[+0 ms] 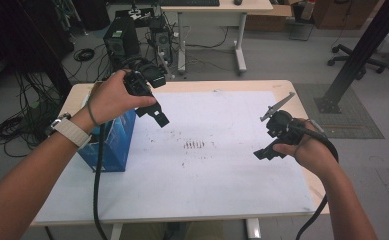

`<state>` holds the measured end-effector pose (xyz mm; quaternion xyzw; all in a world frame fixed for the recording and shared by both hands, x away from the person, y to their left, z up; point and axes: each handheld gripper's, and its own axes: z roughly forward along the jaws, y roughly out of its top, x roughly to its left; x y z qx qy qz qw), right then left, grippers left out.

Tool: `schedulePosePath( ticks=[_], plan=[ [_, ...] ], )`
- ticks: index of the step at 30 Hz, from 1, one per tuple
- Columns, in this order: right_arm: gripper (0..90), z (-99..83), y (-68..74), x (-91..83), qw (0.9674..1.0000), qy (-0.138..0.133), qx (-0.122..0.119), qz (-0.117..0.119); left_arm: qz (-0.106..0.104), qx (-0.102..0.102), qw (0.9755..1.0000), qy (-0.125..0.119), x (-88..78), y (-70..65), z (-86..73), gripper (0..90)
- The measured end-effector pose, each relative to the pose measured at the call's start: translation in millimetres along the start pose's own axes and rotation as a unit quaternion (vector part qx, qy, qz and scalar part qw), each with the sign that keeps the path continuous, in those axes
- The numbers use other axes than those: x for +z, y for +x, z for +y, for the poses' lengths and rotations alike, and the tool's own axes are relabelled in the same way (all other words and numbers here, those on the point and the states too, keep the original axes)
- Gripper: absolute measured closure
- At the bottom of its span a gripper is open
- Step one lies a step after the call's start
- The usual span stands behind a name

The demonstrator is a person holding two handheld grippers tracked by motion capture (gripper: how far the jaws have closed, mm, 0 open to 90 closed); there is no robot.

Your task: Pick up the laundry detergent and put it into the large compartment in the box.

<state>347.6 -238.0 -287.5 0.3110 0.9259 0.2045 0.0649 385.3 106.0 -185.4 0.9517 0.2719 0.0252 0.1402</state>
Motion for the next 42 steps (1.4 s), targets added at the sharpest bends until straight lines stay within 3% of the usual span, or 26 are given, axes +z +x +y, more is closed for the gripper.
schedulePosePath(
  ticks=[5,17,42],
  plan=[
    [9.8,0.2,-0.4,0.3,1.0000,0.001,0.001,0.000,-0.004,0.012,0.9999,-0.004,3.7,-4.0,2.7,12.8],
    [9.8,1.2,0.2,0.8,1.0000,-0.001,0.001,-0.002,0.013,0.034,0.9991,-0.021,9.8,-13.7,5.6,12.8],
    [9.8,-2.3,1.1,1.5,1.0000,-0.003,0.004,-0.001,0.014,0.027,0.9993,-0.021,13.0,-11.0,4.8,12.8]
  ],
)
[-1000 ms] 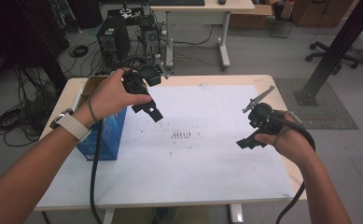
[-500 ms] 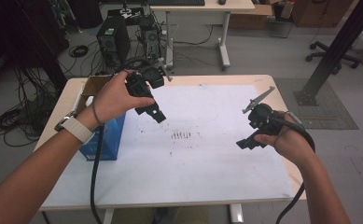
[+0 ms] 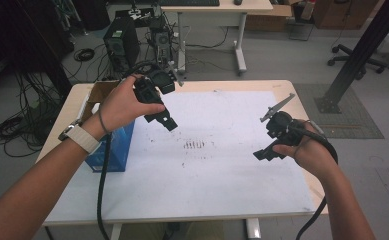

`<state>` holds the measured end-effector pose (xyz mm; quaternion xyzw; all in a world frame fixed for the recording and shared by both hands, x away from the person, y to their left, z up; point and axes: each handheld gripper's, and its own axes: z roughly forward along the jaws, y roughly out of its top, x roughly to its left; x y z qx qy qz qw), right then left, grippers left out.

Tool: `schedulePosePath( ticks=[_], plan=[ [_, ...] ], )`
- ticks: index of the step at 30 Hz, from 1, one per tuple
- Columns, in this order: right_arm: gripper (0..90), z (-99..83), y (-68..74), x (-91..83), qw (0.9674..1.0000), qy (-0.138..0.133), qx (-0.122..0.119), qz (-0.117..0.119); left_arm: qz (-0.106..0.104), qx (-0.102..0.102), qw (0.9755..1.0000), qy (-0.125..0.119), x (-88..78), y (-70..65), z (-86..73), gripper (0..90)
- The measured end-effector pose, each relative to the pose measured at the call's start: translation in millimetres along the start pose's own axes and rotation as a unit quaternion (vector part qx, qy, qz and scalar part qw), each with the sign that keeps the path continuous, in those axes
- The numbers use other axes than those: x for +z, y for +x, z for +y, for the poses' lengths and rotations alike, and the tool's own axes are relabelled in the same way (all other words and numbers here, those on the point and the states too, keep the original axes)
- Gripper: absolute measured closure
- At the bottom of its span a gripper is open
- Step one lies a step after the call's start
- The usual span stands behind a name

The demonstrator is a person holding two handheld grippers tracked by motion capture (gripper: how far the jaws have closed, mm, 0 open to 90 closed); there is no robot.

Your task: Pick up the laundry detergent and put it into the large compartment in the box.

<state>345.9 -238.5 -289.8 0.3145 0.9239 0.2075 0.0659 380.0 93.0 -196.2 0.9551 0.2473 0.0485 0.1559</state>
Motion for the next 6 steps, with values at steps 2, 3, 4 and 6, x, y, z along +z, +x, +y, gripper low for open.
schedulePosePath(
  ticks=[2,3,4,6],
  plan=[
    [9.8,-0.3,0.0,0.1,1.0000,0.000,0.000,0.000,-0.002,0.000,1.0000,0.000,0.8,0.3,-0.2,12.8],
    [9.8,-0.4,0.0,0.2,1.0000,0.000,0.001,0.000,-0.002,0.000,1.0000,0.000,0.8,0.4,-0.1,12.8],
    [9.8,-0.5,-0.2,0.2,1.0000,0.000,0.001,0.000,-0.002,0.000,1.0000,0.000,0.7,0.6,-0.1,12.8],
    [9.8,-0.6,-0.5,0.1,1.0000,0.000,0.001,0.000,-0.002,0.000,1.0000,0.000,0.1,1.1,-0.2,12.8]
  ],
)
